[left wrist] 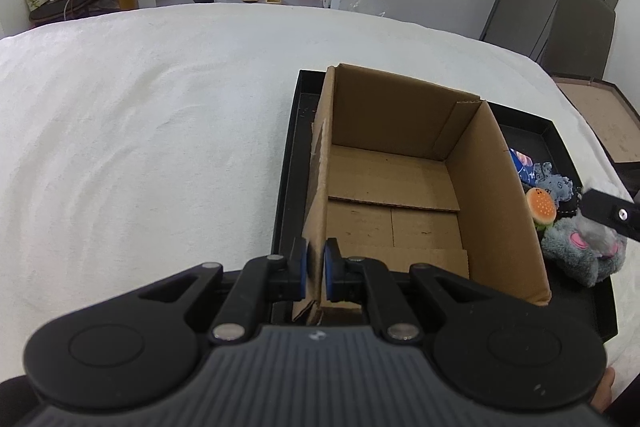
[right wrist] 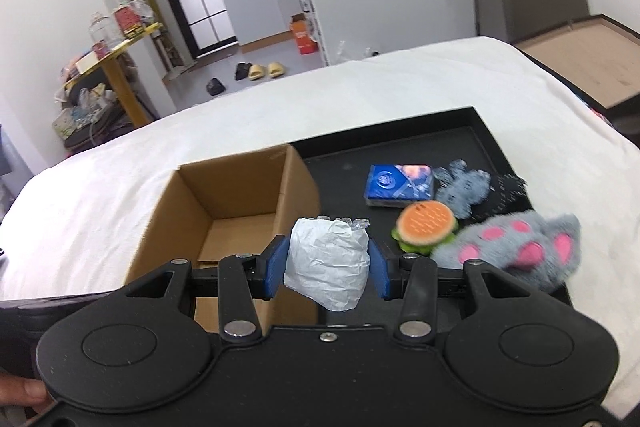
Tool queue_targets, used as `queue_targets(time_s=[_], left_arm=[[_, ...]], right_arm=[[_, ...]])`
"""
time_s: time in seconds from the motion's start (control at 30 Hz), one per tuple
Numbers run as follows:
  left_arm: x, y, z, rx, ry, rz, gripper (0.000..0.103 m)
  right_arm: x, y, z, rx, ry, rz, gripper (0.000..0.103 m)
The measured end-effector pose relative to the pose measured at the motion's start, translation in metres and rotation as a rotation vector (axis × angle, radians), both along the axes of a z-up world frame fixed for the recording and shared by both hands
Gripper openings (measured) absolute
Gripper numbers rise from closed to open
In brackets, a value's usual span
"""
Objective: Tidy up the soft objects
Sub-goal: 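Carry the tissue ball with the right gripper over the box and release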
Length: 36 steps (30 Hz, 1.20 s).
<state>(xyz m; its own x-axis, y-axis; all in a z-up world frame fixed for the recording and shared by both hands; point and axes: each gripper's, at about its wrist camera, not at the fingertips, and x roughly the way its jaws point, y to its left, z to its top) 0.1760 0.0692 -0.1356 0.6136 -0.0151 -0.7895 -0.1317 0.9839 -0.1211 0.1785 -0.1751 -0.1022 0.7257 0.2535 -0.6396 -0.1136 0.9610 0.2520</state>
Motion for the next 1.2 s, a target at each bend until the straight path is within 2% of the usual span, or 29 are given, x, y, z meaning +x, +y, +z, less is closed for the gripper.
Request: queue_targets(time_s=[0.4, 0.7, 0.83, 1.1, 1.13, 1.2], left_arm=[[-0.004, 0.007, -0.002, -0.053, -0.011, -0.012, 0.008], [0.000, 0.010, -0.007, -0.063, -0.006, -0.021, 0.009], [0.001, 0.010, -0.008, -0.069, -0.004, -0.020, 0.010], [0.002, 0.011, -0.008, -0.078, 0.003, -0.012, 0.010], [0.002, 0.011, -0.008, -0.078, 0.004, -0.012, 0.010], [0.002, 0.011, -0.008, -0.077, 0.006, -0.013, 0.010]], right_arm=[[0.012, 0.047, -0.002, -0.029, -0.014, 0.125, 0.044], [0.017, 0.093, -0.002, -0.146, -0.068, 0.283, 0.044], [0.023, 0.098, 0.002, -0.153, -0.083, 0.327, 0.044], [0.029, 0.112, 0.019, -0.262, -0.125, 0.446, 0.045], [0.028, 0.114, 0.021, -0.276, -0.129, 0.462, 0.047], [0.025, 0.120, 0.024, -0.316, -0.147, 0.496, 0.069]])
